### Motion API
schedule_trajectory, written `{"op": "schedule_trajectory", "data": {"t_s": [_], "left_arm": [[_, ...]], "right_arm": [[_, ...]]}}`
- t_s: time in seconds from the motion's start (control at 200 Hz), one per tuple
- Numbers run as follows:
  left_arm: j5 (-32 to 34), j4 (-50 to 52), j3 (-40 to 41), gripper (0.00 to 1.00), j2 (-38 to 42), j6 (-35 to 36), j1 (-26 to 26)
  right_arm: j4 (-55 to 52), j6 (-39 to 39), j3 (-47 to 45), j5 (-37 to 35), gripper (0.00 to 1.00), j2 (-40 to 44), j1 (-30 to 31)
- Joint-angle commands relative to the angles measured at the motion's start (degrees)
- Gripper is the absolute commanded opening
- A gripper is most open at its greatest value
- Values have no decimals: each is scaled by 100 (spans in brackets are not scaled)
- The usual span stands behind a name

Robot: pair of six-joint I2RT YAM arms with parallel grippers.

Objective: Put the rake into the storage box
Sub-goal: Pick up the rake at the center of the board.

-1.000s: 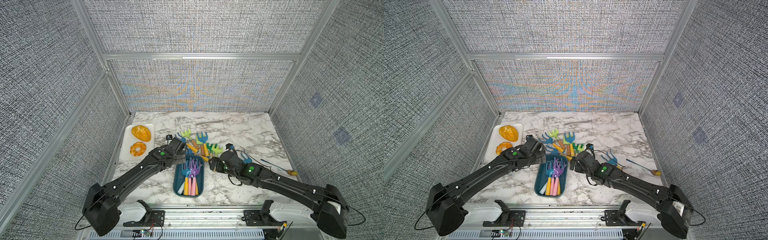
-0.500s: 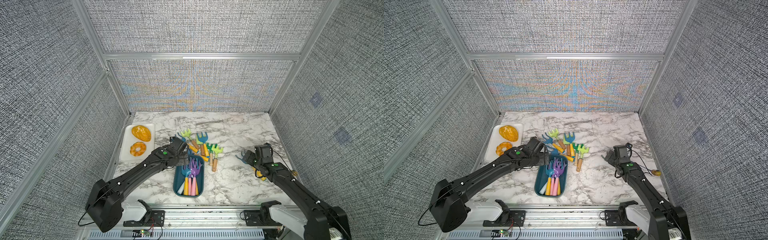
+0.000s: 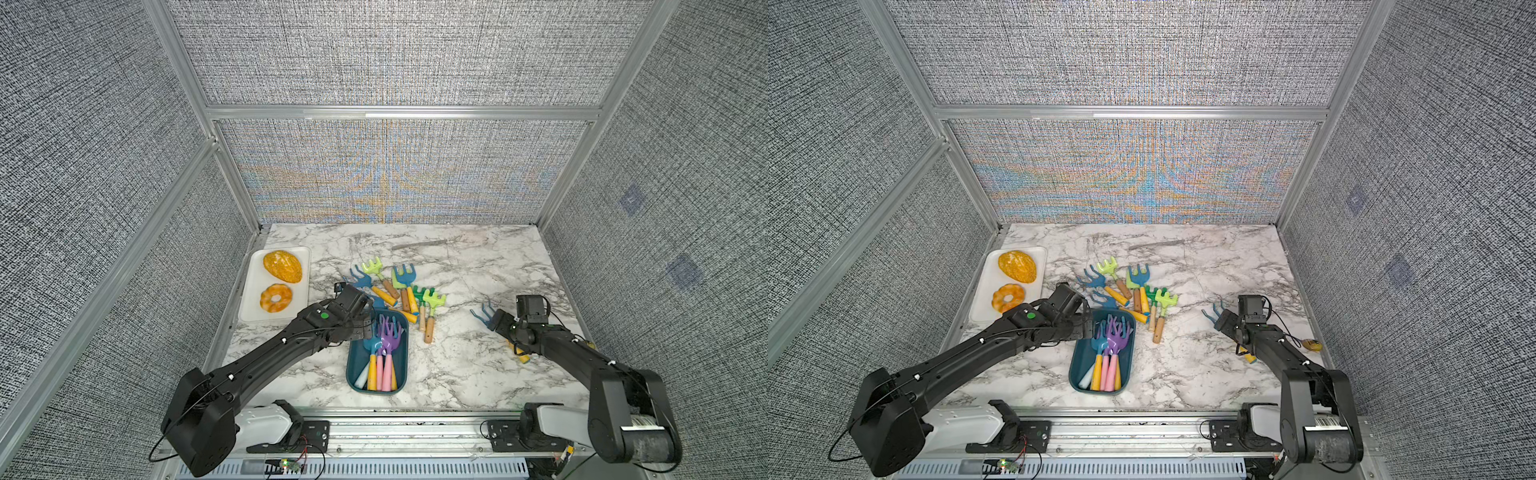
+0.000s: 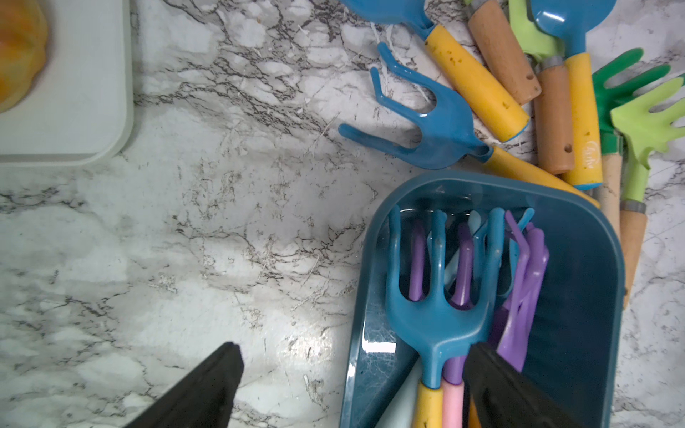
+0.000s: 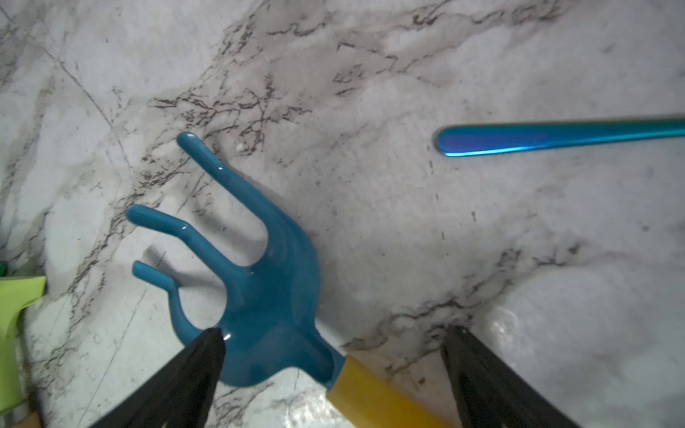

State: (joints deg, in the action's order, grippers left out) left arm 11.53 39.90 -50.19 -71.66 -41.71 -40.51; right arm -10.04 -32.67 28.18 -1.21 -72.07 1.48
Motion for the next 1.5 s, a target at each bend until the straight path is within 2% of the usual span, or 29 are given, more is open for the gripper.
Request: {"op": "schedule_trajectory", "data": {"t_s": [0.0,0.095,0.16,0.27,0.405,0.495,0.626,0.986,1.126,1.206,1.291,1.496], "left_arm": [[61,-175,87,99,51,93,7],[56,-221,157,99,52,110,8],[51,-253,184,99,47,111,8],[34,-291,198,99,42,129,9],[74,-268,218,99,103,137,8],[110,-305,245,99,141,137,8],[180,-225,243,99,102,137,8],[87,-191,648,99,706,-185,17],[73,-80,807,99,1040,-304,10],[100,-12,893,99,1241,-361,18],[197,48,981,99,1463,-398,16],[360,233,1056,99,1921,-434,17]], "right_arm": [[-349,-315,-159,352,94,153,281],[-543,-566,-203,142,86,333,656],[-644,-751,-216,-77,76,396,889],[-772,-877,-199,-361,64,297,1105],[-877,-998,-120,-712,60,31,1281],[-894,-1012,-77,-810,51,-184,1314],[-955,-1067,-23,-911,48,-325,1511],[-760,-1146,144,-745,46,-919,2224],[-587,-1084,196,-606,28,-1095,2431],[-475,-1062,192,-476,13,-1057,2555],[-387,-1040,192,-357,1,-946,2679],[-302,-1017,254,-59,0,-363,2863]]}}
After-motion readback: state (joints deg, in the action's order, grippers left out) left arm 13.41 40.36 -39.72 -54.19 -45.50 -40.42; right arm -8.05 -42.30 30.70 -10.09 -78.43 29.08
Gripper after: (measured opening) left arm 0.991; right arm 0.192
